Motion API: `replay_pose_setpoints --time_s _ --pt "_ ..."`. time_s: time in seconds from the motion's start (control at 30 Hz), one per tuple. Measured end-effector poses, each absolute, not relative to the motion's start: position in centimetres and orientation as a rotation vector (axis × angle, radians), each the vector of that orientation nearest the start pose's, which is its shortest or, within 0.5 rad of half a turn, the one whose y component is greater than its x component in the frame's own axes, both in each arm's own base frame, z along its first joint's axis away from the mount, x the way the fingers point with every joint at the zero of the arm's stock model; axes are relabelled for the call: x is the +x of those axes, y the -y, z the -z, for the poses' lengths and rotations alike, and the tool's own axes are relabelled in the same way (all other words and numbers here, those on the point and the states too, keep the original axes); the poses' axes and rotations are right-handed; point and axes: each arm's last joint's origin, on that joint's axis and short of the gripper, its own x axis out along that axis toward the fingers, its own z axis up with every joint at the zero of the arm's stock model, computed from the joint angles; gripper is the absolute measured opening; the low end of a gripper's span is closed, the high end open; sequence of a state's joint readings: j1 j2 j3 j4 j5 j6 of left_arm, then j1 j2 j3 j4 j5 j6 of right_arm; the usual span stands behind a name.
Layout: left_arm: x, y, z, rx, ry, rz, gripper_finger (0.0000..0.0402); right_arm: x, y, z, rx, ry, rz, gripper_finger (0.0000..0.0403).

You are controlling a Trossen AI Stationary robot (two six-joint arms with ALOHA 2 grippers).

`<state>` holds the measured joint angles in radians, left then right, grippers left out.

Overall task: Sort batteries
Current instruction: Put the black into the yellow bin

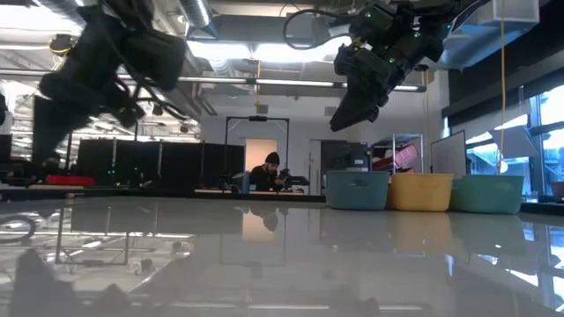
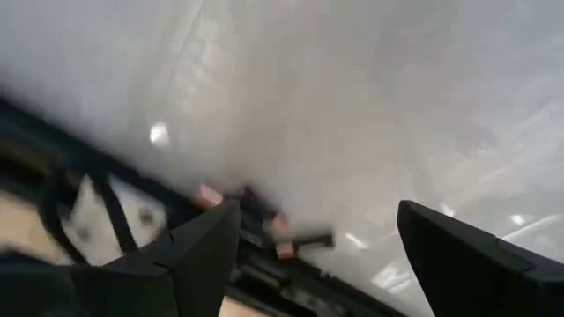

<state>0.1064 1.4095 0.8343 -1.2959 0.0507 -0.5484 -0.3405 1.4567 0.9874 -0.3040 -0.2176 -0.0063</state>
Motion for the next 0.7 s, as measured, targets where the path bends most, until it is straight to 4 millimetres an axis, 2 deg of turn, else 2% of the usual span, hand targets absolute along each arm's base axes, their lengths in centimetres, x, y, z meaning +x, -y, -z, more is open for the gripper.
replay_pose_setpoints --time_s 0.13,0.23,0.33,0.5,0.6,0.7 --pt "17.0 -1.2 -18.9 -0.553 -1.862 -0.641 0.0271 29.0 9.6 -24.3 0.203 -0.727 0.114 0.0122" --pt "17.0 -0.9 -19.1 -0.547 -1.839 -0.627 0.0230 29.0 9.6 -24.3 0.203 -0.727 0.113 0.0122" --pt "17.0 -0.8 -19.0 -0.536 -1.843 -0.619 0.0169 29.0 9.6 -24.3 0.203 -0.727 0.113 0.0122" --pt "17.8 -0.7 -18.8 -0.603 -1.763 -0.603 0.0028 29.0 9.6 -24.3 0.199 -0.727 0.111 0.0122" --pt "18.5 -0.3 -18.6 -0.611 -1.705 -0.567 0.0012 29.0 9.6 -24.3 0.180 -0.729 0.113 0.0122" --pt "18.4 0.4 -18.3 -0.482 -1.789 -0.443 0.0003 29.0 9.7 -24.3 0.166 -0.725 0.113 0.0122"
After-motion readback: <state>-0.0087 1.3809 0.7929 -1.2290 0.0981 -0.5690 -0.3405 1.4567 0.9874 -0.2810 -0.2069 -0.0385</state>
